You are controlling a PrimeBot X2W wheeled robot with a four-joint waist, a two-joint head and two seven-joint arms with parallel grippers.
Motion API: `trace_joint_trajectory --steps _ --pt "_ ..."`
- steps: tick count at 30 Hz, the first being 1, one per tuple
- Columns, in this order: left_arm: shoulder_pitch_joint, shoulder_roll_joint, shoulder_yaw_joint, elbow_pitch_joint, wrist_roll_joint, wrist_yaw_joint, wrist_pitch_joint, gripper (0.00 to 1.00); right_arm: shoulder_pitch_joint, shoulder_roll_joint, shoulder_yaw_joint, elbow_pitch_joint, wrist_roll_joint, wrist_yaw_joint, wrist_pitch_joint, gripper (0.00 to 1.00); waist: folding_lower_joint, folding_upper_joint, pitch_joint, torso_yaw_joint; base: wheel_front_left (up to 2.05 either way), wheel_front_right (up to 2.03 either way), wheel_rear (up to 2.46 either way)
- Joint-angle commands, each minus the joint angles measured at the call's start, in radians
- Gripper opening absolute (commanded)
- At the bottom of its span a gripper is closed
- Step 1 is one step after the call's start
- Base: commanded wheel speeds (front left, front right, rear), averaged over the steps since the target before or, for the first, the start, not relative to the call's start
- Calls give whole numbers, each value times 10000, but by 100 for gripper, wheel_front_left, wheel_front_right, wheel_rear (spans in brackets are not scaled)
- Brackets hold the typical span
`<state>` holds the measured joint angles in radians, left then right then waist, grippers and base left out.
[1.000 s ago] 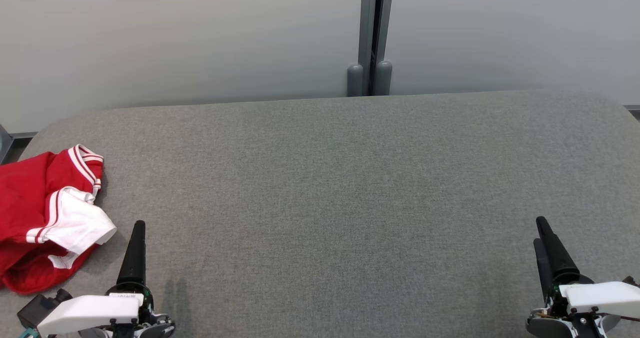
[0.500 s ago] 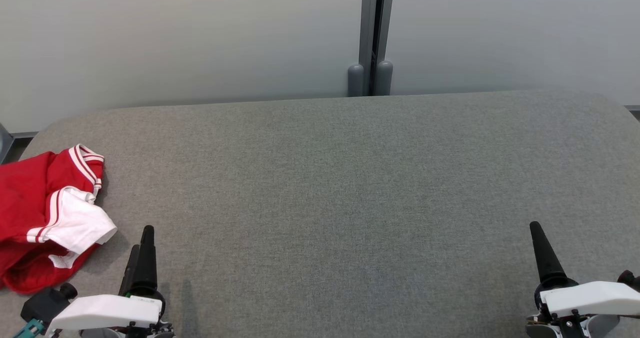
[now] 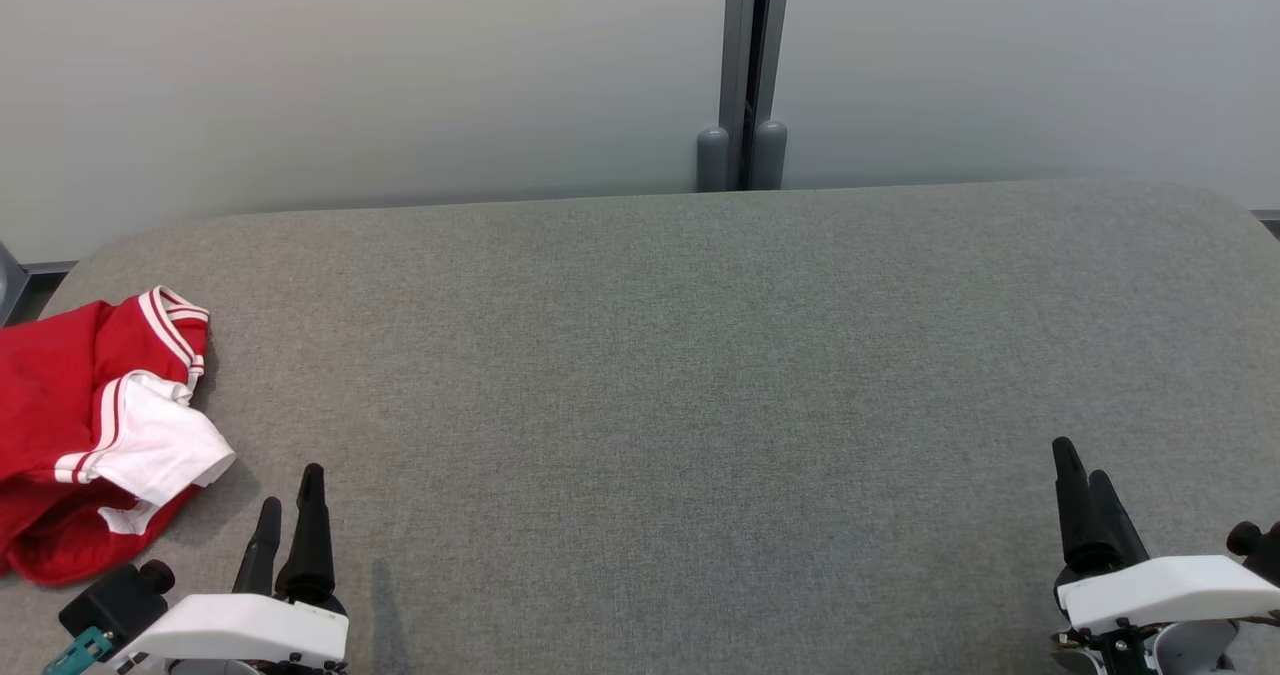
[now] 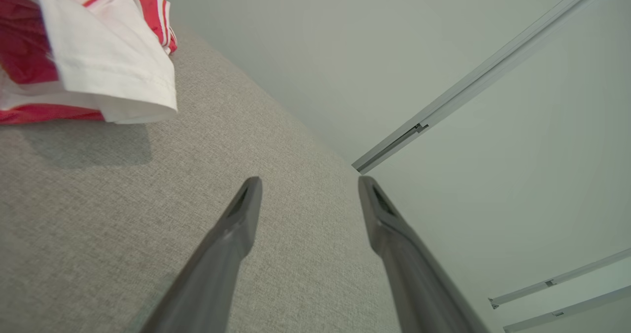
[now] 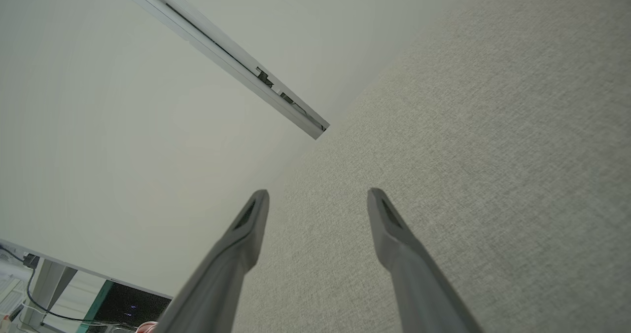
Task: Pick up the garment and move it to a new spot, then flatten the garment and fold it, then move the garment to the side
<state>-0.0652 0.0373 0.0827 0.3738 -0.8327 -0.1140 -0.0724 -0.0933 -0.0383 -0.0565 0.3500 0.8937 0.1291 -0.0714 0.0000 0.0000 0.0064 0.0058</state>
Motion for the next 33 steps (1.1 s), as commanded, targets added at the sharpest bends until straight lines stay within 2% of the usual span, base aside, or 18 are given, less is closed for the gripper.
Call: trace_joint_trajectory --steps 1,33 --pt "-198 87 -10 -27 393 18 -105 100 -214 -58 24 -68 -366 12 -118 100 0 0 4 6 0 0 0" --pt "-203 131 -451 298 4174 346 -986 100 -252 -106 497 156 -4514 17 -1004 100 0 0 52 73 0 0 0"
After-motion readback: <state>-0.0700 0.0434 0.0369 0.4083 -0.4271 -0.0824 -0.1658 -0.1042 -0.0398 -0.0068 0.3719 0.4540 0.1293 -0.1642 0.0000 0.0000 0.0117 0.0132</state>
